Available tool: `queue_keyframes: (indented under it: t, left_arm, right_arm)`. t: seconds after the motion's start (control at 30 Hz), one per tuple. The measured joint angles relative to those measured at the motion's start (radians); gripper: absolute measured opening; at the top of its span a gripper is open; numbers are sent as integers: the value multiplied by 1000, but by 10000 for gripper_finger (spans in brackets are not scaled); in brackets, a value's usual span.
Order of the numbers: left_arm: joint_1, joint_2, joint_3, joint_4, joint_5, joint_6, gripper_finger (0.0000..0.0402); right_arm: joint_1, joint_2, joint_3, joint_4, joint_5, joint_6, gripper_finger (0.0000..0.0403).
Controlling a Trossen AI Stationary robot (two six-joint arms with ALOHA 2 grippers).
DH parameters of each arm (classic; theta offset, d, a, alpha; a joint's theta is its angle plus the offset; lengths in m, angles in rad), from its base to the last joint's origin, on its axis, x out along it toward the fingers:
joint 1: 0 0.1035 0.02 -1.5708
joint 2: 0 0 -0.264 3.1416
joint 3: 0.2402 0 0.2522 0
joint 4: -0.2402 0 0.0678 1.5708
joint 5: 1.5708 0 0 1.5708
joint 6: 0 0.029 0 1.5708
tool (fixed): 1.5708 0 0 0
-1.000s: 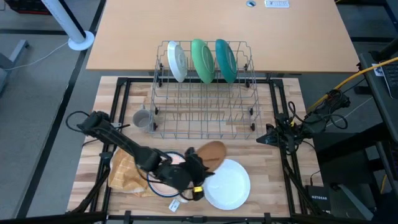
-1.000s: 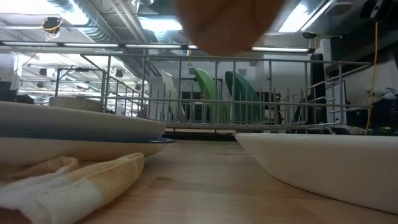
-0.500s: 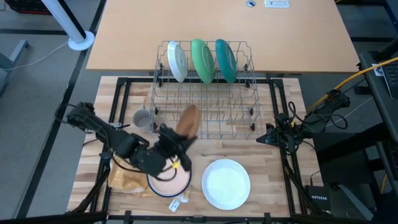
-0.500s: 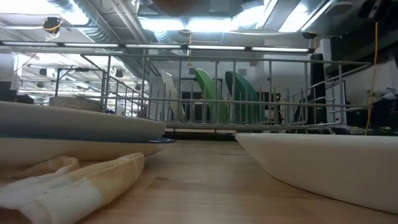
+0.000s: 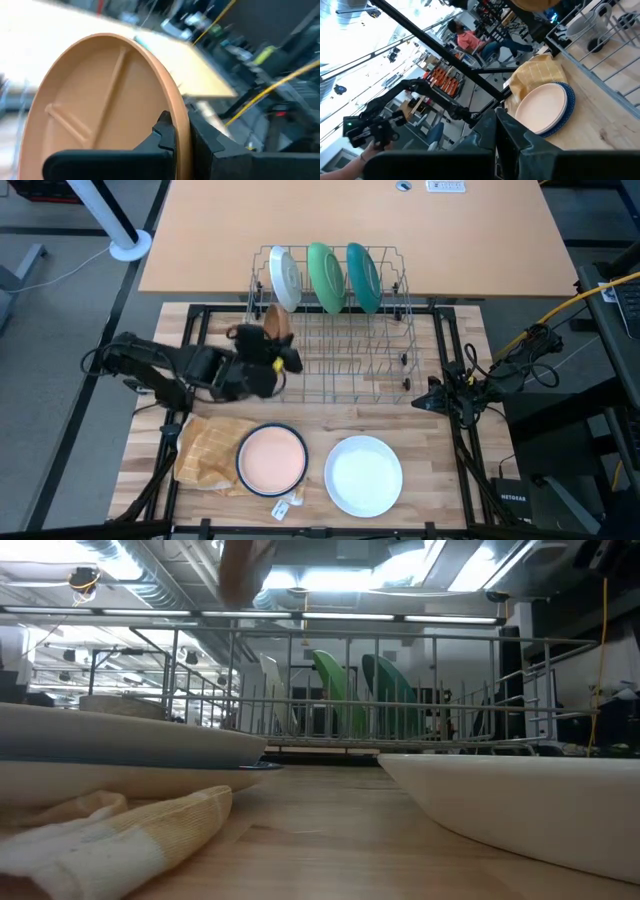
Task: Sort dishes
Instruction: Put the brown plate in the dish rack
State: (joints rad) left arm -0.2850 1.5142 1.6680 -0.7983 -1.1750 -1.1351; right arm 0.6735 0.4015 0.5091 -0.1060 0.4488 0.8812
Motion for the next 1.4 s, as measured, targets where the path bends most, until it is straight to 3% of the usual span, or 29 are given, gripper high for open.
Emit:
queue_keyframes:
  t: [0.13,0.3,0.43,0.73,0.97,1.17,1.4]
  left_arm:
    - [72,-8,-1,-217,122,-213,15]
    - [129,-19,-42,-227,213,-241,15]
    - [178,-20,-83,-155,314,-186,15]
    - [312,-28,-124,200,601,100,15]
    - [431,-113,-125,224,701,110,15]
    - [485,-241,-124,280,721,253,15]
    - [530,-376,-124,163,712,334,15]
  right_arm:
    - [0,0,0,0,3,-1,7]
    - [0,1,0,-1,5,-26,7]
    - [0,2,0,-1,15,-31,7]
    - [0,2,0,-1,15,-47,7]
    - [0,2,0,-1,15,-47,7]
    - [0,2,0,0,28,-48,7]
    - [0,2,0,-1,123,-52,7]
